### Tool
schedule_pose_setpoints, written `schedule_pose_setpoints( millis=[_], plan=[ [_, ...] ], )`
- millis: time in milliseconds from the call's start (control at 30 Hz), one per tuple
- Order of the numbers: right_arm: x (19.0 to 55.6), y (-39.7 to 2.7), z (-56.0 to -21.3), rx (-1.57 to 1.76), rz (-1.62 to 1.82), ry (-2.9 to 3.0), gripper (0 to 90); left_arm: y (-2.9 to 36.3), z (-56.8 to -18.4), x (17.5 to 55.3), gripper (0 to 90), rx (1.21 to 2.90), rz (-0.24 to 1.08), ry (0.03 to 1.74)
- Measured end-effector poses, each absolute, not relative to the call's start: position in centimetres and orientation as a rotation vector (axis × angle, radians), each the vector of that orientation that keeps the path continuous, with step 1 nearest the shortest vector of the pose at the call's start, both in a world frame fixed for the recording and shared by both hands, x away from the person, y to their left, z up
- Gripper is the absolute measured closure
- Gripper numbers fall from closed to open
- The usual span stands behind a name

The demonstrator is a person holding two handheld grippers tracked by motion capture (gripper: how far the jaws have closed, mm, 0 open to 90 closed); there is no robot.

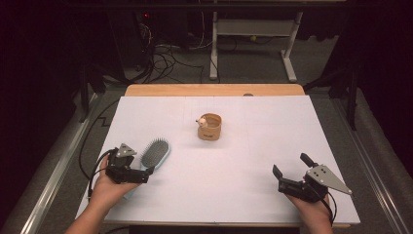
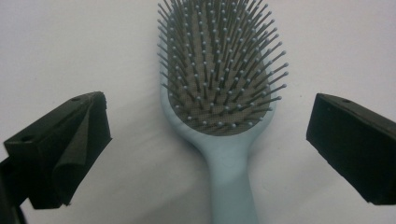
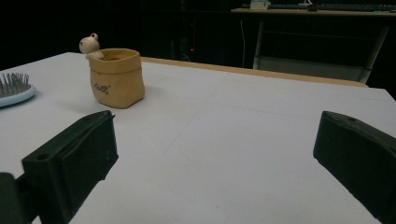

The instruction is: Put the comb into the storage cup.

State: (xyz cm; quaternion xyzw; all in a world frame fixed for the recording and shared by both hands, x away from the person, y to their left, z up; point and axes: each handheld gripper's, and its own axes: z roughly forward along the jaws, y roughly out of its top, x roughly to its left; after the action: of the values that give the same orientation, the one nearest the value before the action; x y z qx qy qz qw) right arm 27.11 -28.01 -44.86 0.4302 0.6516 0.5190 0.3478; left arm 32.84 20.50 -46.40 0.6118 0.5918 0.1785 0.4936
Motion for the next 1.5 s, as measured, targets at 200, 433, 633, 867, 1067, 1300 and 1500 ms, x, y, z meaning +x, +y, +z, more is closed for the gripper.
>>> schedule_pose_setpoints(
  millis=[200, 433, 633, 867, 1067, 1300, 1500],
  plan=[
    [27.1, -28.0, -44.8, 1.116, 1.347, 1.69, 0.4, 20.3, -46.3, 33.1, 1.3, 1.511, 0.419, 1.438],
    [27.1, -28.0, -44.8, 1.116, 1.346, 1.69, 0.4, 19.9, -46.2, 33.4, 1.3, 1.524, 0.42, 1.437],
    [27.1, -28.0, -44.9, 1.117, 1.347, 1.69, 0.4, 19.6, -46.0, 33.9, 1.3, 1.533, 0.408, 1.449],
    [27.1, -28.0, -44.9, 1.118, 1.348, 1.689, 0.4, 19.2, -46.3, 34.7, 1.3, 1.538, 0.391, 1.479],
    [27.1, -28.0, -44.9, 1.121, 1.349, 1.691, 0.4, 18.4, -46.3, 35.5, 1.3, 1.554, 0.394, 1.489],
    [27.1, -28.0, -44.9, 1.118, 1.349, 1.689, 0.4, 17.7, -46.6, 36.5, 1.3, 1.584, 0.397, 1.505],
    [27.1, -28.0, -44.9, 1.12, 1.353, 1.688, 0.3, 17.4, -46.9, 37.1, 2.6, 1.611, 0.426, 1.514]
  ],
)
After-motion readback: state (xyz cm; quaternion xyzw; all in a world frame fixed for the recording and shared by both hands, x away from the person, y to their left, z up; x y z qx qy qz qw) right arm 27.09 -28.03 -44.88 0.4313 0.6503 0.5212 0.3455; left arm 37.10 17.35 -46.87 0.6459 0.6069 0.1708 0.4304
